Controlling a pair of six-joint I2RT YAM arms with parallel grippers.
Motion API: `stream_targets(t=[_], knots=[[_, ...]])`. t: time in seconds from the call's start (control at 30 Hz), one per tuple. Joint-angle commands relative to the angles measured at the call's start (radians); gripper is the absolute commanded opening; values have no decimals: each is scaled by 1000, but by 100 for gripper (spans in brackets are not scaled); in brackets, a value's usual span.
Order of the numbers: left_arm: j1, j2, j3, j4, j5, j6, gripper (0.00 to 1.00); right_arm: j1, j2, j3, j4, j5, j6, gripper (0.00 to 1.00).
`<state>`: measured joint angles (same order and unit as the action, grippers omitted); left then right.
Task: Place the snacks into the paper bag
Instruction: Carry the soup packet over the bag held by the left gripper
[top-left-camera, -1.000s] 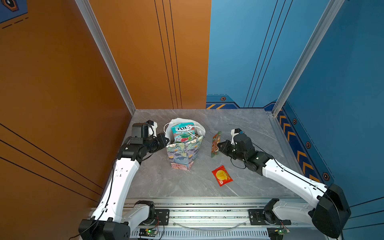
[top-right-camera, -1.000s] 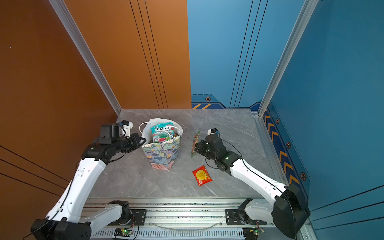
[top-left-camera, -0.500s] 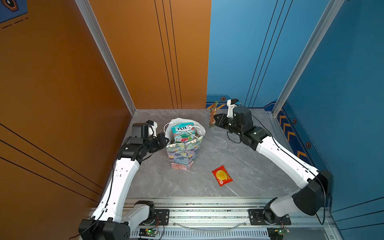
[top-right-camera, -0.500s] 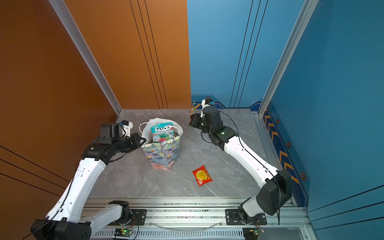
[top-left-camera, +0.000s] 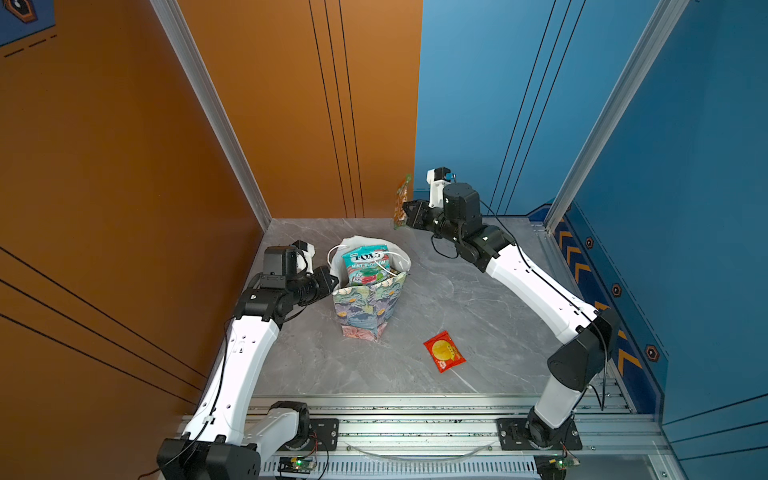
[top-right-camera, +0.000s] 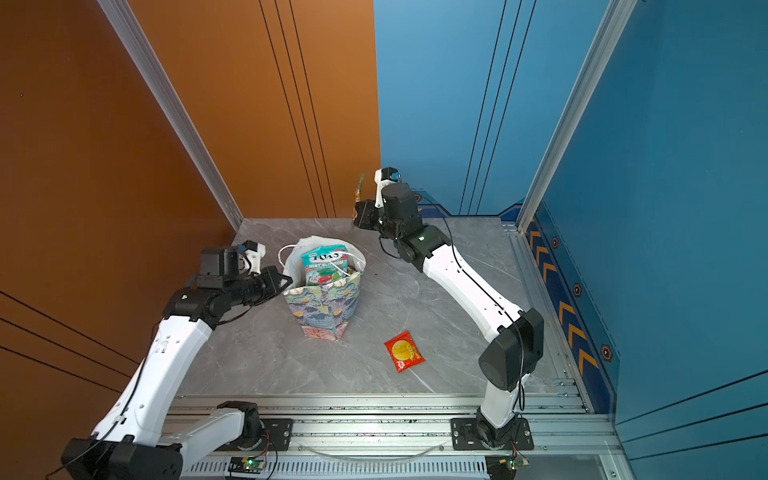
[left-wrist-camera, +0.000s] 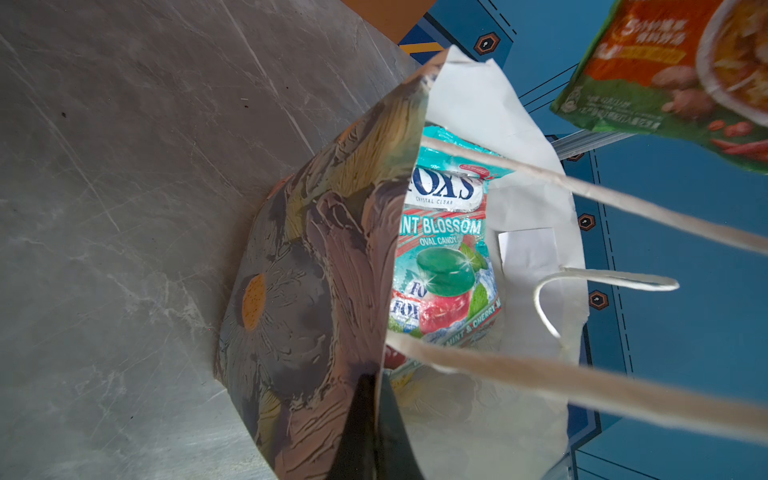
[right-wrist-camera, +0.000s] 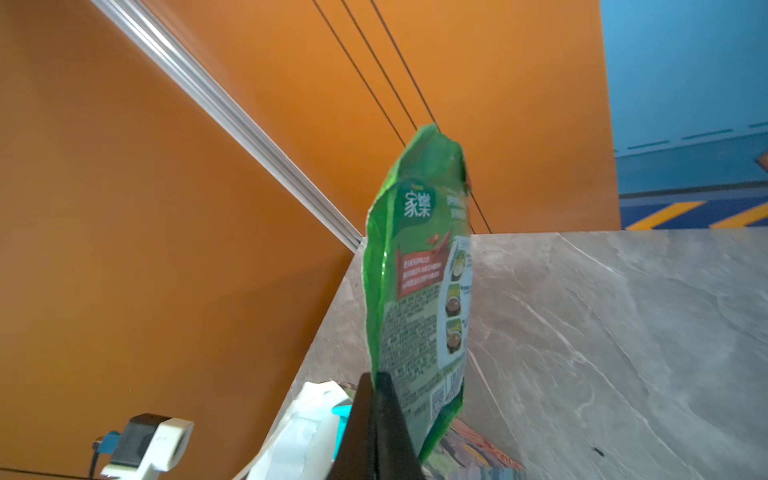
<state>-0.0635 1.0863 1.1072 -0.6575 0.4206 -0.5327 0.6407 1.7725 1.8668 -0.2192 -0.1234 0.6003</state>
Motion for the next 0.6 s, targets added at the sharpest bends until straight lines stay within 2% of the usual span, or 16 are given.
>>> stream_targets(t=[0.0, 0.23, 0.57], knots=[[10, -22, 8, 38, 41, -5, 0, 41, 11, 72, -32, -36, -43, 0], [10, -25, 7, 37, 39, -5, 0, 123, 1, 64, -37, -85, -33, 0], [10, -25, 8, 38, 41, -5, 0, 190, -42, -63, 25, -111, 40, 0]])
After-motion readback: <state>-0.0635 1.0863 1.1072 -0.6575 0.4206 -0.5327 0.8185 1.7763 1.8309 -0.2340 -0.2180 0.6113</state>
